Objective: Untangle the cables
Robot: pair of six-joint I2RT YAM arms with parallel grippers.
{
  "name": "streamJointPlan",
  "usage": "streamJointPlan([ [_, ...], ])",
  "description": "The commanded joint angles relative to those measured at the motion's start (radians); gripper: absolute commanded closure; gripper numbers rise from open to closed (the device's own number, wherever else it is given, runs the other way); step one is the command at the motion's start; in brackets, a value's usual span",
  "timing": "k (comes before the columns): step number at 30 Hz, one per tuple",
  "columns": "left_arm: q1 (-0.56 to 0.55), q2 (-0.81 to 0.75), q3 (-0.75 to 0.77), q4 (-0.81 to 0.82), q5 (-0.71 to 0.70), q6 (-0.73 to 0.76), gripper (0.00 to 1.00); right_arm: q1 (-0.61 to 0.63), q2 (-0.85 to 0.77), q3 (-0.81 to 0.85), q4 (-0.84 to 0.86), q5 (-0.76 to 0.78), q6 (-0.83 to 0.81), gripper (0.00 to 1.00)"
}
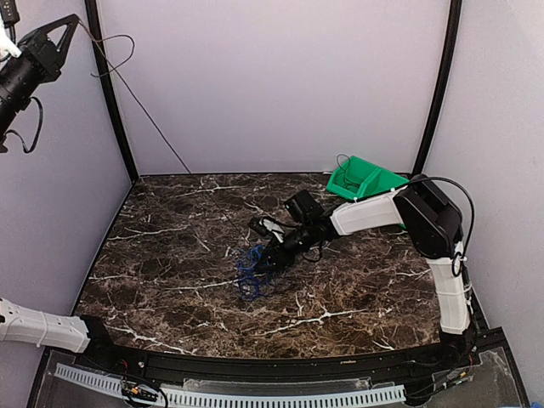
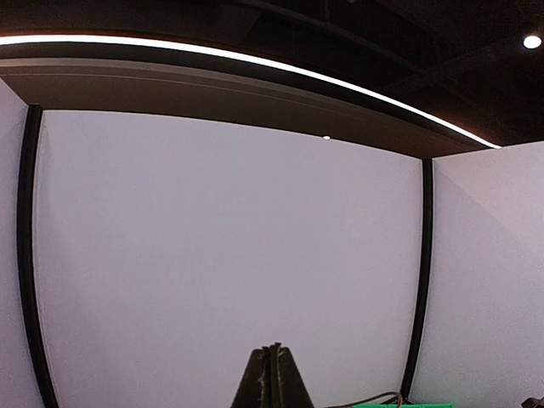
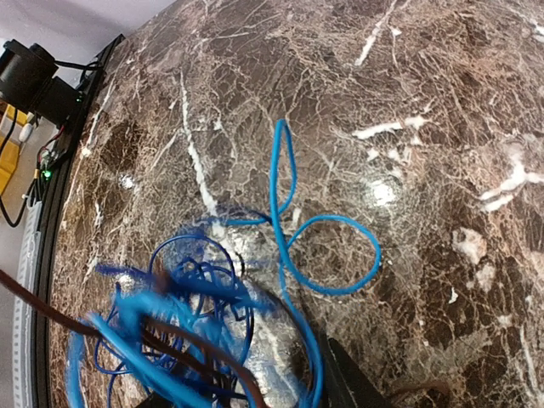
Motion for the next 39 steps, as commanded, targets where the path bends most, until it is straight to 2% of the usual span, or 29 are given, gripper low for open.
streamJointPlan([
  [1, -0.001, -0.038, -0.058, 0.121, -0.065, 0.025, 1.0, 0.0, 0.02, 0.0, -0.052, 0.05, -0.008, 0.57],
  [5, -0.002, -0.058, -0.164, 0.114, -0.098, -0.01, 1.0, 0.0, 0.011, 0.003, -0.066, 0.072, -0.033, 0.57],
  [10, -0.001, -0.106, -0.386, 0.128, -0.117, -0.088, 1.0, 0.0, -0.027, 0.017, -0.116, 0.102, -0.104, 0.56],
  [17, -0.001, -0.128, -0.655, 0.125, -0.138, -0.209, 1.0, 0.0, -0.143, 0.031, -0.237, 0.208, -0.289, 0.4],
  [23, 0.012, -0.058, -0.763, -0.011, -0.27, -0.243, 1.0, 0.0, -0.212, 0.058, -0.273, 0.301, -0.339, 0.39],
  [28, 0.026, -0.029, -0.841, -0.029, -0.23, -0.303, 1.0, 0.008, -0.203, 0.119, -0.294, 0.259, -0.341, 0.4],
  [33, 0.028, -0.043, -0.895, 0.029, -0.203, -0.336, 1.0, 0.048, -0.105, 0.263, -0.386, 0.183, -0.299, 0.4],
  [39, 0.029, -0.052, -0.912, 0.03, -0.177, -0.362, 1.0, 0.118, -0.037, 0.301, -0.411, 0.141, -0.306, 0.39],
])
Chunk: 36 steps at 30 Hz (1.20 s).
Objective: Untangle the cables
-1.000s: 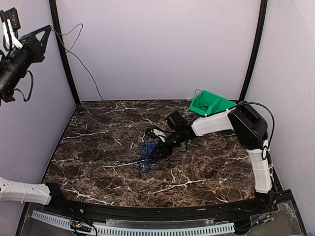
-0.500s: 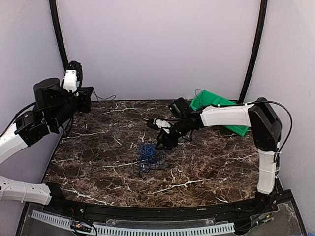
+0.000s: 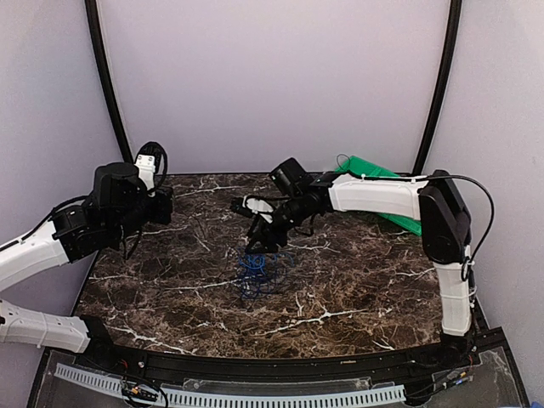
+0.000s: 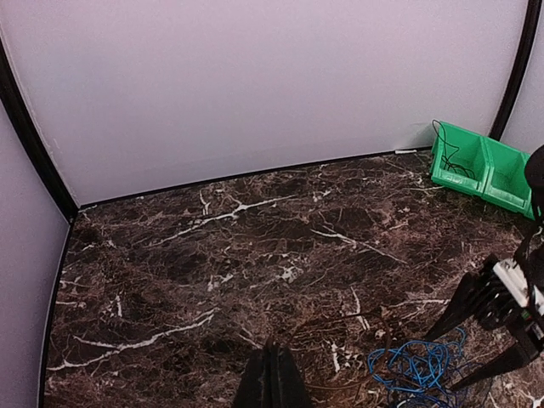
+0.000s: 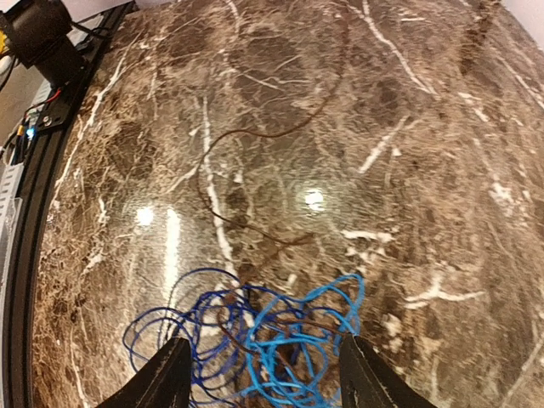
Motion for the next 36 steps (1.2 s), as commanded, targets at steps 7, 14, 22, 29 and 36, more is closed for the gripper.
streamJointPlan([
  [7, 0.009, -0.043, -0.041, 0.039, 0.032, -0.048, 1.0, 0.07, 0.126, 0.077, -0.058, -0.015, 0.043, 0.52],
  [14, 0.013, -0.019, -0.07, 0.062, 0.097, -0.076, 1.0, 0.071, 0.049, 0.102, -0.015, -0.082, 0.079, 1.0],
  [22, 0.014, -0.004, -0.111, 0.121, 0.169, -0.095, 1.0, 0.071, -0.098, 0.232, -0.021, -0.182, 0.136, 1.0],
  [29, 0.013, -0.032, -0.125, 0.154, 0.168, -0.079, 1.0, 0.064, -0.119, 0.28, -0.101, -0.243, 0.093, 0.94],
  [36, 0.014, -0.135, -0.159, 0.233, 0.128, -0.028, 1.0, 0.031, -0.008, 0.186, -0.097, -0.02, 0.079, 1.0],
])
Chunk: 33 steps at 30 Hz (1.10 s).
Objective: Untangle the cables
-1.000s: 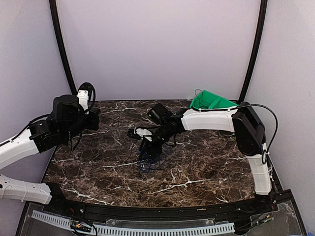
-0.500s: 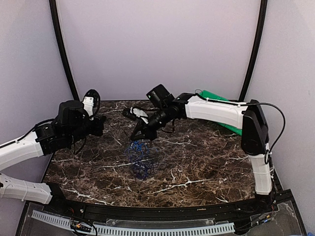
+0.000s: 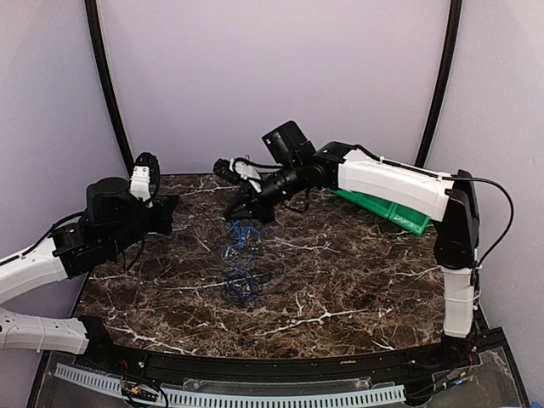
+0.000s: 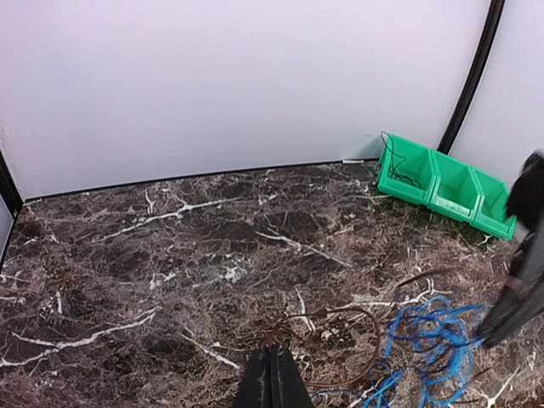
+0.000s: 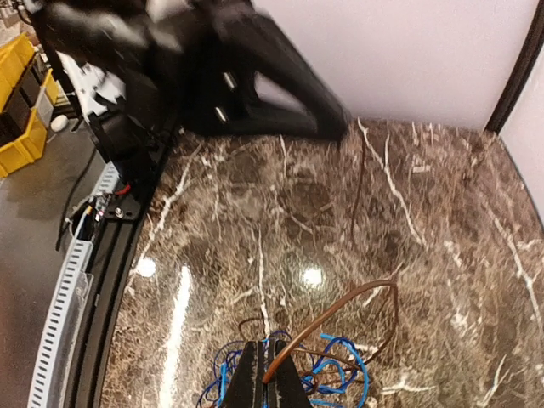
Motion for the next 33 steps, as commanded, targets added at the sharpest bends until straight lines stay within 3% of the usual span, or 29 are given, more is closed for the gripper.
streamJointPlan([
  [1, 0.006, -0.082, -0.005, 0.076, -0.064, 0.062, 1.0, -0.047, 0.096, -0.061, -0.009, 0.074, 0.015, 1.0],
  [5, 0.018, -0.087, 0.009, 0.101, -0.22, 0.178, 1.0, -0.061, 0.078, -0.137, 0.042, 0.074, 0.024, 1.0],
  [7, 0.048, -0.042, 0.023, 0.073, -0.262, 0.196, 0.93, -0.062, 0.071, -0.152, 0.05, 0.081, 0.017, 1.0],
  [8, 0.075, -0.019, 0.032, 0.05, -0.248, 0.168, 0.75, -0.061, 0.071, -0.157, 0.052, 0.085, 0.013, 1.0],
  [10, 0.1, 0.057, 0.078, -0.047, -0.193, 0.085, 0.5, -0.062, 0.073, -0.16, 0.052, 0.093, 0.008, 1.0],
  [12, 0.103, 0.119, 0.126, -0.121, -0.097, 0.0, 0.38, -0.063, 0.076, -0.163, 0.049, 0.1, 0.005, 1.0],
  [14, 0.104, 0.144, 0.141, -0.133, 0.029, -0.084, 0.32, -0.063, 0.076, -0.168, 0.049, 0.098, 0.002, 1.0],
  [18, 0.102, 0.104, -0.004, 0.158, 0.37, -0.138, 0.31, -0.063, 0.077, -0.172, 0.049, 0.091, -0.003, 1.0],
  [20, 0.102, 0.097, -0.04, 0.22, 0.462, -0.145, 0.31, -0.062, 0.075, -0.172, 0.048, 0.085, -0.004, 1.0],
  [23, 0.104, 0.148, -0.05, 0.223, 0.5, -0.18, 0.31, -0.063, 0.071, -0.175, 0.051, 0.071, -0.004, 0.99],
  [25, 0.104, 0.205, -0.046, 0.223, 0.528, -0.295, 0.31, -0.062, 0.071, -0.174, 0.056, 0.071, 0.001, 0.99],
  [29, 0.103, 0.309, -0.102, 0.418, 0.623, -0.564, 0.32, -0.062, 0.077, -0.167, 0.05, 0.077, 0.001, 0.99],
  [33, 0.102, 0.349, -0.22, 0.708, 0.589, -0.811, 0.32, -0.061, 0.071, -0.18, 0.056, 0.074, 0.001, 0.98],
])
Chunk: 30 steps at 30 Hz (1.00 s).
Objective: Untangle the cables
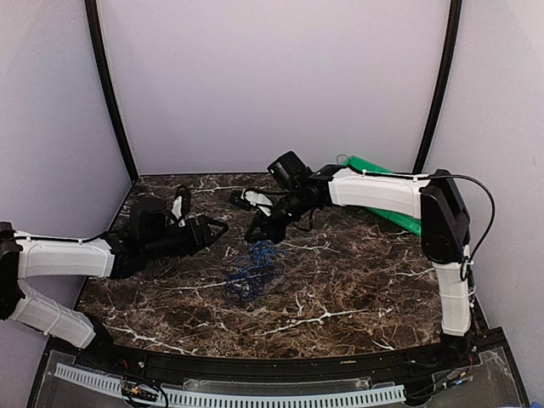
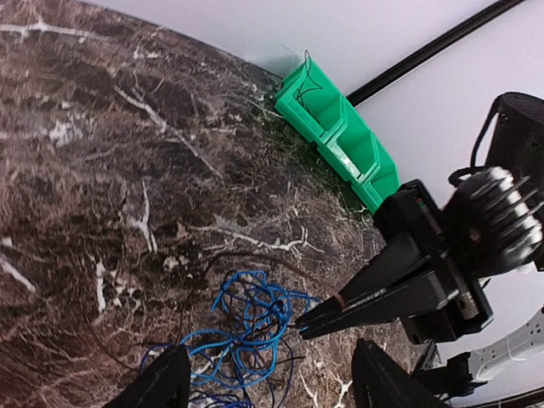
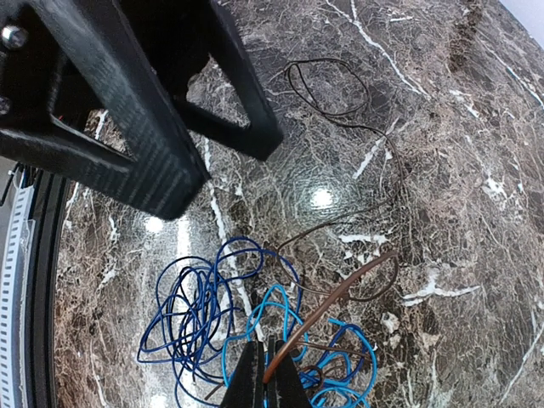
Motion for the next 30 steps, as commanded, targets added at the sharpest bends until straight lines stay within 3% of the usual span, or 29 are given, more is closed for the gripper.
streamJointPlan([
  [1, -0.001, 0.027, -0.116, 0.391, 0.036, -0.335, 0.32, 0.005, -0.045, -0.02, 0.039, -0.014, -0.003, 0.98],
  [15, -0.001, 0.347, -0.102, 0.854, 0.135, -0.716, 0.37, 0.01, -0.041, -0.024, 0.048, -0.013, 0.004, 0.97],
  [25, -0.001, 0.484, -0.03, 1.018, 0.165, -0.815, 0.43, 0.013, -0.037, -0.022, 0.043, -0.012, -0.004, 0.96],
  [27, -0.001, 0.526, -0.018, 1.052, 0.169, -0.837, 0.47, 0.013, -0.037, -0.022, 0.044, -0.014, -0.003, 0.96],
  [30, 0.001, 0.569, -0.008, 1.113, 0.169, -0.87, 0.64, 0.015, -0.038, -0.028, 0.045, -0.016, -0.004, 0.96],
])
